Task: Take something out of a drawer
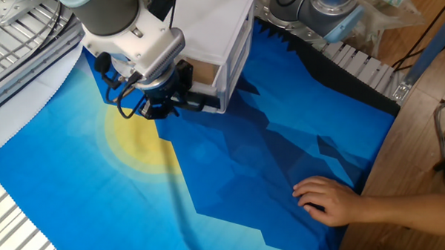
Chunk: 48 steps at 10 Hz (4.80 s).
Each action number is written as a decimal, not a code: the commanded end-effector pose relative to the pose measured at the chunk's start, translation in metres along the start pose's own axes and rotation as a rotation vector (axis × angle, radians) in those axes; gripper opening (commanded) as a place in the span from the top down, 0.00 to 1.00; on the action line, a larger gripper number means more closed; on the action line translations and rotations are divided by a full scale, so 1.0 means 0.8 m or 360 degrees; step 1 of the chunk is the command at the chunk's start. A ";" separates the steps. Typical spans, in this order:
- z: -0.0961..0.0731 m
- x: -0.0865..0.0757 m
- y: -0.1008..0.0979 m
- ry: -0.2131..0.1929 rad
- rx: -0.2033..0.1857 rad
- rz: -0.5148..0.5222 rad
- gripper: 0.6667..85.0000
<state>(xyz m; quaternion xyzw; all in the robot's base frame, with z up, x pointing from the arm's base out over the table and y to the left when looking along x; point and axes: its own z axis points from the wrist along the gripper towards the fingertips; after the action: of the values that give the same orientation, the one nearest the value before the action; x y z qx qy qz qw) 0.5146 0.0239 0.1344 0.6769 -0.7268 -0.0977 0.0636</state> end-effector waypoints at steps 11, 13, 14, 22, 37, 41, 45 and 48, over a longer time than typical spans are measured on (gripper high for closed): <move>-0.008 0.020 -0.020 0.0055 0.0134 0.0123 0.61; -0.008 0.025 -0.021 0.0080 0.0145 0.0137 0.59; -0.008 0.022 -0.023 0.0061 0.0151 0.0161 0.59; -0.003 -0.009 -0.037 -0.0107 0.0166 0.0257 0.59; -0.023 -0.011 -0.086 -0.0108 0.0125 0.0221 0.62; -0.026 -0.021 -0.098 -0.0102 0.0123 0.0209 0.62; -0.034 -0.004 -0.099 -0.0087 0.0211 0.0346 0.52; -0.020 -0.002 -0.078 -0.0099 0.0060 0.0398 0.42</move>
<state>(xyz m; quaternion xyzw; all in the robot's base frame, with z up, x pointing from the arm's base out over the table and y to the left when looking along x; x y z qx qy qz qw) 0.5882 0.0204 0.1375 0.5906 -0.8029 -0.0765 0.0272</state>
